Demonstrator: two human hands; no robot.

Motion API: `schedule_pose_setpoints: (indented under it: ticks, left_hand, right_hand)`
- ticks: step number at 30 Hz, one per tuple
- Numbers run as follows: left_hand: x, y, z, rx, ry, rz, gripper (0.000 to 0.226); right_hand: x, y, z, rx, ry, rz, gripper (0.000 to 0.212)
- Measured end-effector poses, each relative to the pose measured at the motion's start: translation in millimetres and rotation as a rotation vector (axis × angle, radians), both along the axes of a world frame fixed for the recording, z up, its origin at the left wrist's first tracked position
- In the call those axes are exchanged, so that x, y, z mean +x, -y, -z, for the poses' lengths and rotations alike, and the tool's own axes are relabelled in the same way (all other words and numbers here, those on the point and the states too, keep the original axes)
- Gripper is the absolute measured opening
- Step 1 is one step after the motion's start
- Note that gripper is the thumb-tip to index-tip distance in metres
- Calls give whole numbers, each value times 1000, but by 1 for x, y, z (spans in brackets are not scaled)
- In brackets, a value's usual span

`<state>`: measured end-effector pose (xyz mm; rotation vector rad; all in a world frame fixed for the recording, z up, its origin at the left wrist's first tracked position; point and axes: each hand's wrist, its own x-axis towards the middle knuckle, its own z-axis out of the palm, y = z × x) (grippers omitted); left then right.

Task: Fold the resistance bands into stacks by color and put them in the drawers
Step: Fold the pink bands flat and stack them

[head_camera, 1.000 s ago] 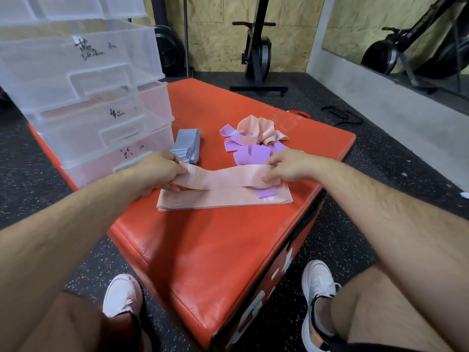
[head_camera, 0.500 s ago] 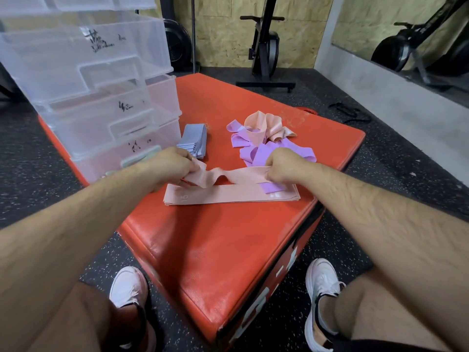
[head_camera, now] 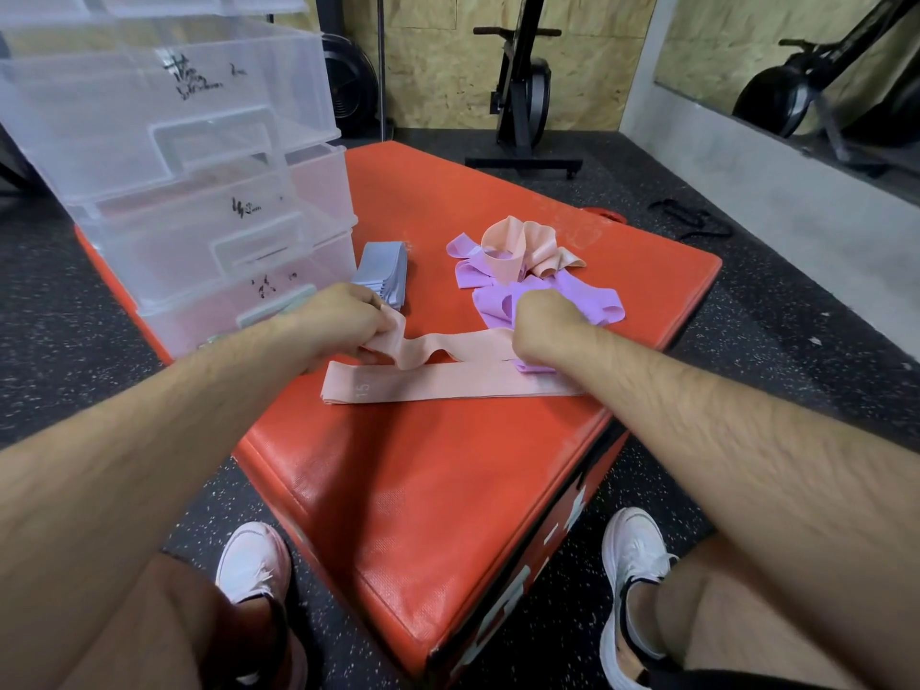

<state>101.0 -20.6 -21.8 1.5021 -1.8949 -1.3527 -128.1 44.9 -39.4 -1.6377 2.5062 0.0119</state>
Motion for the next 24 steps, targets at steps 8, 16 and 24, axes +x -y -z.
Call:
schedule_pose_setpoints:
  ticks: [8,16,24]
  left_hand:
    - [-1,3,-2,-43,-22,-46,10]
    - [-3,6,-2,-184,-21,-160,13]
    - [22,1,-5,-251,76,-185,8]
  right_hand:
    - [-16,1,-21,-305,201,75,20]
    - [-44,-6,-32,-359,196,17,29]
    - [-70,-36,-44,-283,526,-18,27]
